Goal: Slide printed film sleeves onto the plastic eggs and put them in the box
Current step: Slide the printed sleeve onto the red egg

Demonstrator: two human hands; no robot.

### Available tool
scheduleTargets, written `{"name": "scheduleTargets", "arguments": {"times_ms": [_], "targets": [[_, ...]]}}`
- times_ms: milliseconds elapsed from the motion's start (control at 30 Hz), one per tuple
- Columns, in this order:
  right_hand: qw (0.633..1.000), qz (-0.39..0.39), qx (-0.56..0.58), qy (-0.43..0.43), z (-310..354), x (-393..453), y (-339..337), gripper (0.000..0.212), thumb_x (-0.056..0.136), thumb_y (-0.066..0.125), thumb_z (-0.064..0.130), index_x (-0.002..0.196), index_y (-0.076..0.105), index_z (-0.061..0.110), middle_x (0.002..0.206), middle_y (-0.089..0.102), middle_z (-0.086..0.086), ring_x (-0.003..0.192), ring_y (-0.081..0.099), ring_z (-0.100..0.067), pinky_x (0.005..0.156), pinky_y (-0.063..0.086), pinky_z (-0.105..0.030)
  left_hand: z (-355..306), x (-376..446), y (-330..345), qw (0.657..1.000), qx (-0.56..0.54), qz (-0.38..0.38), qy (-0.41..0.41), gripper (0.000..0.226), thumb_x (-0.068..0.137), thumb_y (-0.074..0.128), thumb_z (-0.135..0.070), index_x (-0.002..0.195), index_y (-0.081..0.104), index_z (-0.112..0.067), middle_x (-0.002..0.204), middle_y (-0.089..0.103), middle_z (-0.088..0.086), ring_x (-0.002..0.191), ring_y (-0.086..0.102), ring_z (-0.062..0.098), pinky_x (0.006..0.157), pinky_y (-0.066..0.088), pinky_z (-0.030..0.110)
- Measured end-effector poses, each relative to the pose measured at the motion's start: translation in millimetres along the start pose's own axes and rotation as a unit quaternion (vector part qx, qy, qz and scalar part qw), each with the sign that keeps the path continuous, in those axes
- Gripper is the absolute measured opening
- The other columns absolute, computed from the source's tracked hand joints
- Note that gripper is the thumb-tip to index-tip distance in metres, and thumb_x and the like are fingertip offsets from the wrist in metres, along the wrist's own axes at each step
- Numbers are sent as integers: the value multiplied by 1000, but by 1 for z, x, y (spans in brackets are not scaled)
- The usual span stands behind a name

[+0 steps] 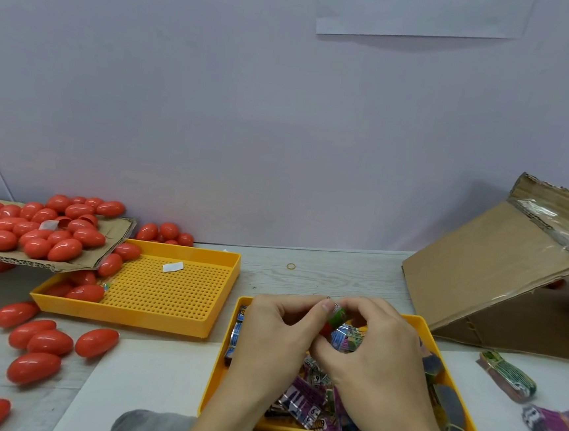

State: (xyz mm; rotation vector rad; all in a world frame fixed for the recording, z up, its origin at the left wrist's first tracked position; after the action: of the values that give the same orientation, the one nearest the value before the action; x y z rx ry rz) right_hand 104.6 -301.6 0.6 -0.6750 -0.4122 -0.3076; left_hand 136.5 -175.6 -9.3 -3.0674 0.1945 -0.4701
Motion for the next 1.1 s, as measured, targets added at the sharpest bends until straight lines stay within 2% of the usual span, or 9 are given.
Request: {"name": "scheduleTargets", "arguments": {"times_ms": [133, 267, 367, 467, 533, 733, 900, 1000, 1100], "targets": [[1000, 2, 4, 2, 0, 1, 0, 25, 65, 63, 54, 87, 57, 43, 91, 59, 21, 89, 57, 0, 75, 51, -22, -2, 0, 0, 1000, -3, -9, -1, 17, 92, 67, -12, 91, 81, -22, 87, 78, -6, 86, 74, 6, 70, 54, 14], [1000, 0, 16, 20, -4, 2, -2, 29, 67, 66, 57, 87, 64, 36, 88, 60, 19, 87, 57, 0, 73, 48, -21, 3, 1, -10, 997, -45, -68, -20, 16, 90, 70, -14, 102, 78, -21, 92, 78, -6, 88, 74, 10, 68, 60, 24], [999, -4, 16, 29, -6, 3, -4, 31, 68, 67, 53, 92, 66, 35, 90, 61, 18, 88, 57, 0, 71, 47, -16, -1, 0, -7, 999, -21, -44, -3, 18, 88, 71, -7, 93, 79, -22, 87, 78, -4, 86, 75, 11, 70, 59, 22], [999, -5, 10, 30, -7, 3, -3, 28, 69, 67, 50, 92, 68, 33, 89, 61, 17, 86, 58, -1, 71, 50, -21, -3, 0, -4, 999, -1, -30, 11, 21, 86, 73, -5, 94, 78, -25, 88, 78, -10, 89, 74, 6, 74, 57, 17], [1000, -13, 3, 25, -7, 3, -4, 25, 70, 67, 52, 86, 68, 33, 85, 61, 17, 83, 57, -1, 70, 50, -23, -4, 0, -4, 999, 18, -34, 21, 21, 86, 73, -6, 94, 78, -25, 88, 78, -13, 89, 73, 3, 74, 56, 16], [1000, -19, 5, 24, -5, 2, -4, 16, 69, 69, 52, 79, 62, 43, 83, 61, 19, 81, 57, 2, 66, 45, -16, -5, -1, -6, 997, 31, -59, 35, 18, 83, 77, -7, 91, 79, -23, 87, 78, -11, 86, 74, 4, 73, 58, 18], [1000, -3, 17, 21, -5, 3, -2, 19, 70, 71, 48, 86, 63, 42, 86, 61, 20, 84, 57, 4, 63, 45, -9, -2, -1, -8, 998, 8, -65, 21, 12, 81, 80, -12, 91, 80, -20, 86, 78, -1, 84, 75, 14, 76, 62, 38], [1000, -1, 18, 12, -3, 3, -3, 22, 71, 77, 41, 86, 61, 44, 87, 60, 23, 88, 55, 9, 68, 43, -4, 7, 0, -7, 998, 2, -55, -23, 32, 78, 82, -28, 108, 73, -21, 100, 77, -2, 94, 73, 12, 81, 61, 38], [1000, -11, 6, -1, -1, 3, -5, 40, 69, 83, 32, 86, 51, 49, 90, 56, 28, 93, 51, 17, 74, 37, 4, 8, 1, 2, 1000, 5, -3, -29, 16, 85, 77, -18, 100, 78, -21, 91, 78, 0, 90, 75, 16, 80, 61, 40]]}}
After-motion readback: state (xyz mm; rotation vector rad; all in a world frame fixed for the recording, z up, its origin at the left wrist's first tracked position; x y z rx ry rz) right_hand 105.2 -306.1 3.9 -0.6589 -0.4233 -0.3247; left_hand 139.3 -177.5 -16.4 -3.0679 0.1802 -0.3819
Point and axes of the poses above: each hand's wrist, its own x-axis towards the middle knuckle, its own y-axis out of the palm, z = x × y, the point moved 7 cm from there along x, towards the middle knuckle
